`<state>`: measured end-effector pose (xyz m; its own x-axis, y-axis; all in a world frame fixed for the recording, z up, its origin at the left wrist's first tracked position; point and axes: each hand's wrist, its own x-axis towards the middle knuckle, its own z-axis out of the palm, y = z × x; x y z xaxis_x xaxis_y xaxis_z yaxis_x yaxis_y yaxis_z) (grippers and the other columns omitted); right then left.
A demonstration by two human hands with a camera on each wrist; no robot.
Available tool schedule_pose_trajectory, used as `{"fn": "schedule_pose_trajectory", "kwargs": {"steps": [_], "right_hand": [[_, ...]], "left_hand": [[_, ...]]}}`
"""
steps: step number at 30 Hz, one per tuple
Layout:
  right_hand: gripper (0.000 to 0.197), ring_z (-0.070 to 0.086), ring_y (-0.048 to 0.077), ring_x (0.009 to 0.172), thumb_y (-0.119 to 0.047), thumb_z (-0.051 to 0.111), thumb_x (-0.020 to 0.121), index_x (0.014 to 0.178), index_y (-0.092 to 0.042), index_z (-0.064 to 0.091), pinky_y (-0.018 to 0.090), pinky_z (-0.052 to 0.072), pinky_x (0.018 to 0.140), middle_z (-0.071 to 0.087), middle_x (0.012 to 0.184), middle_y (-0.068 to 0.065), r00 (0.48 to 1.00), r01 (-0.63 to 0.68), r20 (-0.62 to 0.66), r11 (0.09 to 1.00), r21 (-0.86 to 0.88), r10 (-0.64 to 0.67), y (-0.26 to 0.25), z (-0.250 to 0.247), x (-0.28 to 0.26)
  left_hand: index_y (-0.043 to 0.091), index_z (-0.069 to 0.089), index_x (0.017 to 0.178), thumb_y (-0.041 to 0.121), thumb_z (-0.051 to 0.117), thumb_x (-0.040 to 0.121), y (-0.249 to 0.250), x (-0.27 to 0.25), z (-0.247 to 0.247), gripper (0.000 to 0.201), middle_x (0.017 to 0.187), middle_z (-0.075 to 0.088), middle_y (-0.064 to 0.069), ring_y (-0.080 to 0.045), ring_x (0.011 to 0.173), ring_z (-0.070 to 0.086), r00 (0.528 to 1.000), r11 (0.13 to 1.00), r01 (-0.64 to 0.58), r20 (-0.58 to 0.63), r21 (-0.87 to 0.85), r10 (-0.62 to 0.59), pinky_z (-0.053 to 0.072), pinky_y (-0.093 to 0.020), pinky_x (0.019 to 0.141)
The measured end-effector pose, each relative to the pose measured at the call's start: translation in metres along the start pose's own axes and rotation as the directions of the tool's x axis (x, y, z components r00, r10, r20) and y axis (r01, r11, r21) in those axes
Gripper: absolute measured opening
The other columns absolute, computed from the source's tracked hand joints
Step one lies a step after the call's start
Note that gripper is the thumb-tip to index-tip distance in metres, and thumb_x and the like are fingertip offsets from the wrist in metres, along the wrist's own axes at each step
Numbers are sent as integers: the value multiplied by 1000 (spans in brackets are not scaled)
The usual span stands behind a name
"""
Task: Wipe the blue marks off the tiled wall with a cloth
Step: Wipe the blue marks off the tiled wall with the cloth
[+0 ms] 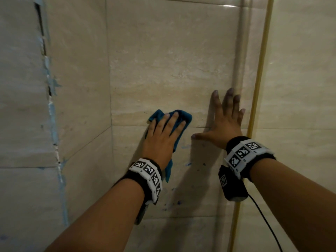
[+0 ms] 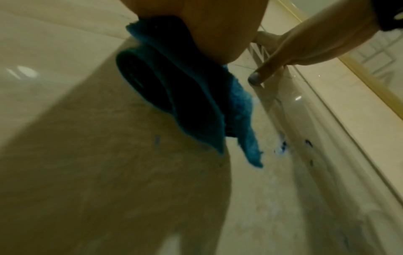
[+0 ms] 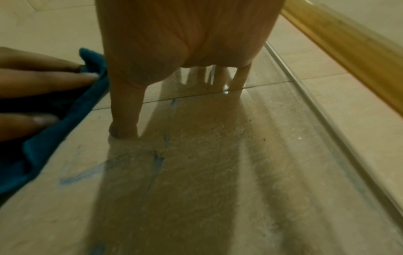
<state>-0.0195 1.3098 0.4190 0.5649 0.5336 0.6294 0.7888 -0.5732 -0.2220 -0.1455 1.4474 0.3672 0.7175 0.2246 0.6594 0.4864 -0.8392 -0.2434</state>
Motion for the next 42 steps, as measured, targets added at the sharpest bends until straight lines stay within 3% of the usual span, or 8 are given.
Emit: {"fn": "schedule_pose_trajectory", "kwargs": {"steps": [4,10,17,21,30,35,42], "right_hand": [[143,-40,27,134,-70,76,53,133,-41,-39,52,-18,110,-46,145,3,1000,0,-6,1000,-3,0,0,1,0],[142,-39,28,134,-73,74,52,129,-43,-42,53,-17,111,-45,145,4,1000,2,-23,1000,-10,-2,2,4,2],[138,-37,29,136,-69,74,57,133,-40,-37,53,-16,111,-42,147,6,999,11,-39,1000,0,-11,2,5,2],[135,-35,28,137,-70,73,58,136,-40,-33,53,-15,111,-40,148,6,999,12,-48,1000,8,-12,3,6,2],[131,-35,29,137,-70,69,60,143,-37,-27,53,-15,112,-39,149,6,998,12,-54,1000,12,-12,4,7,2],[135,-36,30,136,-70,72,58,141,-36,-30,54,-16,111,-41,148,6,999,21,-50,1000,-8,-21,4,8,2],[139,-35,32,137,-67,75,58,141,-36,-32,56,-15,112,-40,148,8,998,22,-56,999,-49,-25,2,10,-1]], "left_hand": [[30,-16,150,15,43,99,-1,12,-13,79,158,-22,2,-24,145,-16,999,1000,11,-34,-25,-12,-9,-46,116],[32,-10,151,13,44,98,16,32,-21,78,159,-20,1,-25,146,-15,997,998,-62,-38,4,62,-12,-59,111],[33,-9,151,20,35,102,13,24,-13,67,158,-22,3,-23,146,-15,975,969,-222,16,109,222,-20,-56,108],[33,-5,152,19,33,103,14,37,-21,64,159,-18,3,-24,146,-12,953,944,-301,20,133,301,-16,-57,110],[35,6,152,16,35,102,19,31,-22,61,160,-13,4,-22,147,-12,951,947,-309,19,84,308,-18,-57,109],[34,-4,152,21,40,100,7,10,-9,69,159,-19,3,-23,146,-13,971,965,-237,55,112,232,-15,-56,111],[29,-16,150,27,39,101,-12,-10,-9,74,157,-24,-3,-26,146,-11,998,997,31,56,65,-35,-3,-49,117]]}}
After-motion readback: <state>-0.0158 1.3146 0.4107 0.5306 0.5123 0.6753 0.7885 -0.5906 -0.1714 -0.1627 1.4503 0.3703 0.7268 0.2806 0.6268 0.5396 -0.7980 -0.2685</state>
